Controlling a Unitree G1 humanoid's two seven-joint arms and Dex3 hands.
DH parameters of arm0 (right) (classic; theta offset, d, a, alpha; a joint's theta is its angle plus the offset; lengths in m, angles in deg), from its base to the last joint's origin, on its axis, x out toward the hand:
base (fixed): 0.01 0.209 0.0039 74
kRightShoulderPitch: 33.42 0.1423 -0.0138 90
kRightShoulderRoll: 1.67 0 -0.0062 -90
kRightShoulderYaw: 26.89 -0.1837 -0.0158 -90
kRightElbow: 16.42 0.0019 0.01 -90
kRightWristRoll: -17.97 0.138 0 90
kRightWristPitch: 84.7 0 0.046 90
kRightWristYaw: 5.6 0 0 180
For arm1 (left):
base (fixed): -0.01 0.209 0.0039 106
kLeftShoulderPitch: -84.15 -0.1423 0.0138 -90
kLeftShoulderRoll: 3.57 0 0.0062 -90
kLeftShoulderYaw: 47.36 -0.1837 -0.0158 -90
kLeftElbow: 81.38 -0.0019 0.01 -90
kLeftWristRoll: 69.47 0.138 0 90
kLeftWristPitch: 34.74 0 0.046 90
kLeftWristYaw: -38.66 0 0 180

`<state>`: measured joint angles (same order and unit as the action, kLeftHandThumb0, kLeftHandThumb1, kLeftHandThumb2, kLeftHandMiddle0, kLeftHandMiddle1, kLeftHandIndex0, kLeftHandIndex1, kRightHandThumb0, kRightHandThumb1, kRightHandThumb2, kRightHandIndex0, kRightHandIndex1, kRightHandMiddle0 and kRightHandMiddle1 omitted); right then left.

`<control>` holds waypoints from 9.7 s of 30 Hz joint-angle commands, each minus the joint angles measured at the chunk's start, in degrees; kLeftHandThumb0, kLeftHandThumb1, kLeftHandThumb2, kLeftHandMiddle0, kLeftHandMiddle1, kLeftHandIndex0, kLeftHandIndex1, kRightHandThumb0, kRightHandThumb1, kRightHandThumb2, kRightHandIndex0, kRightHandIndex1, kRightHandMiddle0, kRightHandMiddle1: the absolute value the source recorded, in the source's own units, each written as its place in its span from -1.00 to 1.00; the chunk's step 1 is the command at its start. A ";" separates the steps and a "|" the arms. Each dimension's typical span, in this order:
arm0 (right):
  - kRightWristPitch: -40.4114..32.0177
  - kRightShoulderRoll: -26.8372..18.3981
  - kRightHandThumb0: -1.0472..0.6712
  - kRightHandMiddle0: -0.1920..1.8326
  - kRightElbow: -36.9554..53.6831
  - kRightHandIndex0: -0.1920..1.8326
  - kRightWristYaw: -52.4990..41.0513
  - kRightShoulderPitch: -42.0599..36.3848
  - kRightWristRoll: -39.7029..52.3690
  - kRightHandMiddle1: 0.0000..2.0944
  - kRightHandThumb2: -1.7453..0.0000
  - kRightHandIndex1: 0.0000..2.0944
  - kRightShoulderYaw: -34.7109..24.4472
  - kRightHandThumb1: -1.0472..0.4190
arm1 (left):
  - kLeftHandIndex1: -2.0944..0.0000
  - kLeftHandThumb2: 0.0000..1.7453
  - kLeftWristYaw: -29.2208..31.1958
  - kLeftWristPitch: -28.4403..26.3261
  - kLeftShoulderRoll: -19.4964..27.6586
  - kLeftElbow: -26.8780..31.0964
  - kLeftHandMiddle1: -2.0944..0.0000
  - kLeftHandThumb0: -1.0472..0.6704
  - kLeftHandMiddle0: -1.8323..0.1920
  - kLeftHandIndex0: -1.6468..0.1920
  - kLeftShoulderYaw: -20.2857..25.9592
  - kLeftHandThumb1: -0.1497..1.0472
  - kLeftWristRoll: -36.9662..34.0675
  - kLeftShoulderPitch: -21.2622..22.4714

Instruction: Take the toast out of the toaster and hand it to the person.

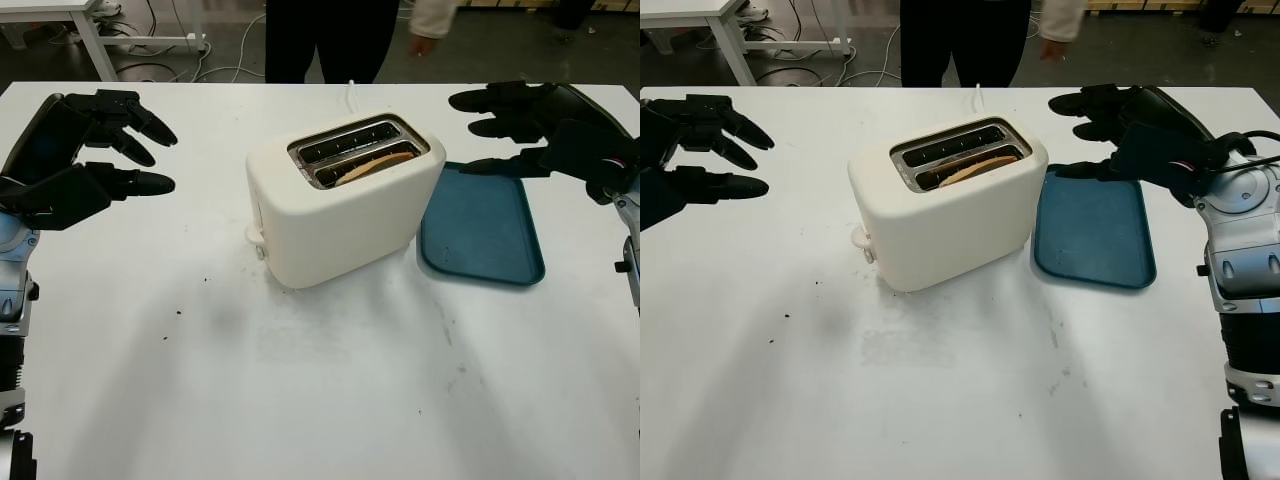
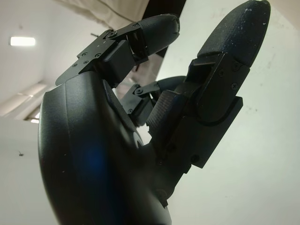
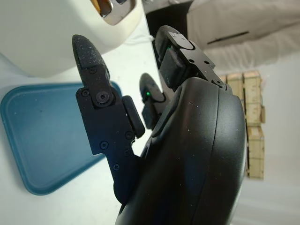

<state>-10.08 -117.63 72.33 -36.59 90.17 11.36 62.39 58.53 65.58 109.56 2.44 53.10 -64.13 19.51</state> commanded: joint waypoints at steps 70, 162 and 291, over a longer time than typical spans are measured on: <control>-2.40 1.15 -0.29 -0.29 0.37 -0.31 0.67 1.68 -0.09 -0.99 1.00 -0.84 -0.87 -0.58 | 0.31 -1.00 -0.37 -3.18 -0.69 -4.42 0.18 -1.00 -0.04 -0.13 -4.55 0.37 2.33 5.02; -2.53 1.32 -0.27 -0.28 0.49 -0.46 0.26 2.22 -0.76 -0.99 1.00 -0.53 0.47 -0.57 | 0.30 -1.00 -0.33 -3.19 -0.59 -3.98 0.19 -1.00 -0.05 -0.12 -4.26 0.34 2.20 4.64; -2.74 1.86 -0.27 -0.26 -0.08 -0.54 0.70 3.13 -1.76 -0.99 1.00 -0.35 1.30 -0.55 | 0.30 -1.00 -0.32 -3.42 -0.84 -4.39 0.17 -1.00 -0.02 -0.12 -4.25 0.30 1.95 4.88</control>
<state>-13.21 -116.00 72.06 -36.41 92.88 9.96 63.68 58.28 61.90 108.69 -2.06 48.75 -62.21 24.12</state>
